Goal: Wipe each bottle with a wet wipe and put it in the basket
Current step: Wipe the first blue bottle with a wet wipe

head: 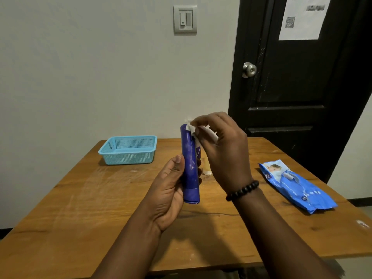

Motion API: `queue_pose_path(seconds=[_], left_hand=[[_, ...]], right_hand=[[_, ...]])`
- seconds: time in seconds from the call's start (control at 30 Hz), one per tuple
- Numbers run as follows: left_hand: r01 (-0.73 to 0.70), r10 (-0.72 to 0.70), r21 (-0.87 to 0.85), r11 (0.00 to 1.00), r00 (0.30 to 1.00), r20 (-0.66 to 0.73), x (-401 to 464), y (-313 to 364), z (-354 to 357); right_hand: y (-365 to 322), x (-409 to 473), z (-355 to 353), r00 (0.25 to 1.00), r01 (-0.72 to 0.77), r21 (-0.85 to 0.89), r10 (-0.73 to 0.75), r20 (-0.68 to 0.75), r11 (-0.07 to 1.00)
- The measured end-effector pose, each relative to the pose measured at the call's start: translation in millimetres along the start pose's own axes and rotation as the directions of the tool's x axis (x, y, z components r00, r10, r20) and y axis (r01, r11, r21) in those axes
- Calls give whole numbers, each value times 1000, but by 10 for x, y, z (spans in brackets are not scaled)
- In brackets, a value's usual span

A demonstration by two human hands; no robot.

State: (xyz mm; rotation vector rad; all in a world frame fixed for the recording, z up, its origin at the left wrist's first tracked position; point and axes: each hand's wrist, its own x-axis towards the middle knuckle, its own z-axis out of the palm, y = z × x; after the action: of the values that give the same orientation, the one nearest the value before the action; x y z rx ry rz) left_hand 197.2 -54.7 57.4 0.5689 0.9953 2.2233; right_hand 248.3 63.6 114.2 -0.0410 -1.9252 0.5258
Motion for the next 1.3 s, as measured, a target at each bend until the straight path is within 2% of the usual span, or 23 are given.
queue_pose_path(seconds=[0.1, 0.27, 0.43, 0.57, 0.7, 0.83, 0.93, 1.07, 1.17, 1.3], left_hand=[[-48, 48, -67, 997, 999, 10, 47, 41, 19], [-79, 73, -92, 993, 995, -66, 75, 86, -20], [-84, 79, -43, 996, 990, -114, 68, 30, -29], [-62, 65, 30, 998, 989, -136, 44, -4, -31], [-82, 88, 62, 995, 990, -109, 44, 3, -5], [-144, 143, -9, 990, 984, -103, 74, 64, 15], [-138, 124, -96, 986, 983, -138, 100, 91, -15], [-142, 113, -117, 983, 967, -228, 115, 94, -71], [-152, 121, -126, 980, 966, -228, 115, 90, -57], [-155, 126, -126, 980, 968, -217, 99, 66, -2]], right_hand=[[-13, -306, -12, 998, 31, 19, -32, 52, 999], [23, -850, -63, 985, 16, 106, -34, 171, 994], [14, -657, -117, 998, -13, 121, 6, 58, 993], [-22, -160, -96, 999, -29, 26, 30, -11, 999], [-12, 9, -19, 998, 24, -22, -22, 63, 999], [-33, -304, 10, 995, 50, -11, -49, 91, 999], [-12, -627, 43, 992, 55, 53, -60, 111, 997], [37, -867, 62, 982, 51, 116, -71, 177, 992], [23, -764, 33, 991, -52, 190, 28, 130, 980], [-64, -496, 39, 999, -21, 98, 16, 50, 995]])
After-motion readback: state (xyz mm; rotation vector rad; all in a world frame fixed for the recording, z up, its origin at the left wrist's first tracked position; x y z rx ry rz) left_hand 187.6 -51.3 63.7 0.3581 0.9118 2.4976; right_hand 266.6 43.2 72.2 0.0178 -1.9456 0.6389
